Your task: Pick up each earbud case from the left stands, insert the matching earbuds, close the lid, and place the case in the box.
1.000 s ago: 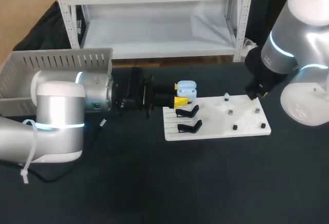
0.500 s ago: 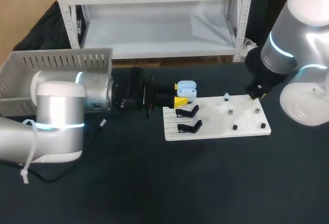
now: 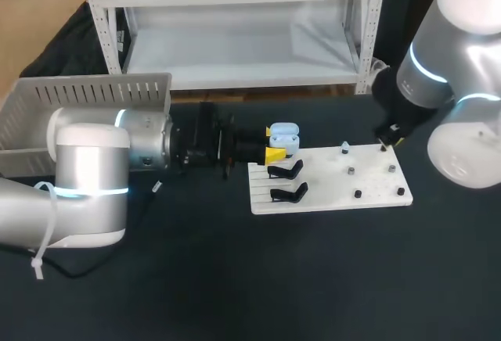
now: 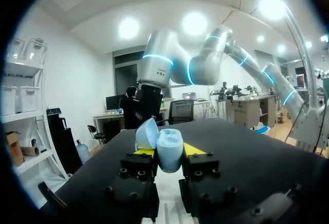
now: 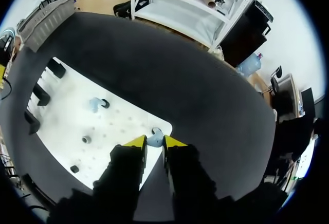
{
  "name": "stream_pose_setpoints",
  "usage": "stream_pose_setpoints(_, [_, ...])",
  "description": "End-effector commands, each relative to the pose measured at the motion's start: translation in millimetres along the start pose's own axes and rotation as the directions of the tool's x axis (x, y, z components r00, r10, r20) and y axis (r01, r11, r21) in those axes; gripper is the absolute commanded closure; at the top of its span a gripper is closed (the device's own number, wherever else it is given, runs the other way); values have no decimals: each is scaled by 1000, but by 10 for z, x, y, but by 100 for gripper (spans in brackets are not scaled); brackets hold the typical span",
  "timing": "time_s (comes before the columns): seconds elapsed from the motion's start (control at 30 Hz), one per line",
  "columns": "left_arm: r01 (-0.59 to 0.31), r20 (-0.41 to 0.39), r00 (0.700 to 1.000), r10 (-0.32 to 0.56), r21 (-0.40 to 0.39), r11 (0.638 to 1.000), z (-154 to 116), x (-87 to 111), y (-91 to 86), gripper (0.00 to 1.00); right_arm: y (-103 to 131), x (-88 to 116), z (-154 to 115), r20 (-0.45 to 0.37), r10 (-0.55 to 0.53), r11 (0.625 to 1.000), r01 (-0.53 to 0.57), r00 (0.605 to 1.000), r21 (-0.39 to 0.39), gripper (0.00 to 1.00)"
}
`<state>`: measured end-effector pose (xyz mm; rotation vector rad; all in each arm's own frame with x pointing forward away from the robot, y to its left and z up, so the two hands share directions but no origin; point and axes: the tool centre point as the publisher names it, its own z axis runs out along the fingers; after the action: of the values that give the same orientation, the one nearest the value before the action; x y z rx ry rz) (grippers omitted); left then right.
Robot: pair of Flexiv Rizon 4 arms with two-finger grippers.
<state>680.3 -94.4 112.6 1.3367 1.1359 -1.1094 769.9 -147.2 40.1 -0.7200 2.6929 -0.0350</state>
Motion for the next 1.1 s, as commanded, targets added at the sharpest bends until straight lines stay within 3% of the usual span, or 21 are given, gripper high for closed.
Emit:
stream_pose_setpoints(0.03, [-1,1,1000,1,-2,1000,2,4,-1,100,72,118,-299,22,-4,1000,4,1000,29,100])
stream_pose_setpoints(0.23, [-1,1,1000,1,-2,1000,2,4,-1,100,293,111,-839,55,-30,996,25,998,82,100])
stream_pose_setpoints(0.4, [-1,1,1000,1,-2,1000,2,4,-1,100,669,100,-1317,-33,3,989,2,999,145,100])
stream_pose_setpoints(0.6, [-1,1,1000,1,-2,1000,2,4,-1,100,1099,75,-1732,-107,109,983,-91,988,158,100])
stream_pose_setpoints(0.9, [-1,1,1000,1,-2,1000,2,4,-1,100,1587,94,-1864,-59,272,950,-258,960,177,100])
stream_pose_setpoints(1.1, [-1,1,1000,1,-2,1000,2,4,-1,100,1678,144,-1793,-21,325,931,-316,946,184,100])
